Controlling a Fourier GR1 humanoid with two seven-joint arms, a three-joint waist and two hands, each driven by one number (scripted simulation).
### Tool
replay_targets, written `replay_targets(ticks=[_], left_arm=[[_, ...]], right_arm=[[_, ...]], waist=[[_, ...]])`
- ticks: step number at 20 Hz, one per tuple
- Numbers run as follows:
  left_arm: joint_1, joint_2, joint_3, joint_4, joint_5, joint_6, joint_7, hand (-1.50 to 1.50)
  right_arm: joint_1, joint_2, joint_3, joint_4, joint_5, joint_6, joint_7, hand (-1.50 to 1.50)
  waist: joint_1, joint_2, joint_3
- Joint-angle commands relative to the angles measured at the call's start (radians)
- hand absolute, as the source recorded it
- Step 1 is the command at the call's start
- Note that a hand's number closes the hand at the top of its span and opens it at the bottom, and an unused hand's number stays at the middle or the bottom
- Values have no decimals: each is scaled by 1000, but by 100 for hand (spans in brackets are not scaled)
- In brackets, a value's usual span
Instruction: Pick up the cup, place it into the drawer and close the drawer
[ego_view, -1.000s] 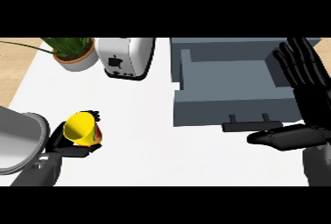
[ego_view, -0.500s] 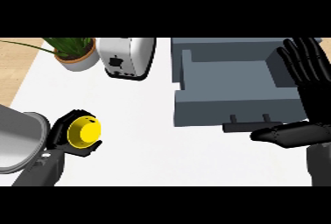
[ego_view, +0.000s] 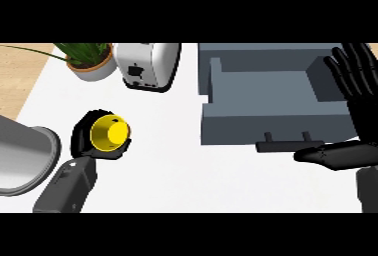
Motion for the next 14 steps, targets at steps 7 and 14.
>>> replay_targets(ticks=[7, 14], left_arm=[[-145, -108, -87, -278, 3, 74, 190, 150], [-294, -170, -193, -426, 29, 216, 436, 150]], right_arm=[[-4, 10, 2, 16, 46, -27, -19, -150], [3, -11, -6, -18, 14, -6, 44, -150]], waist=[[31, -12, 3], [13, -11, 2]])
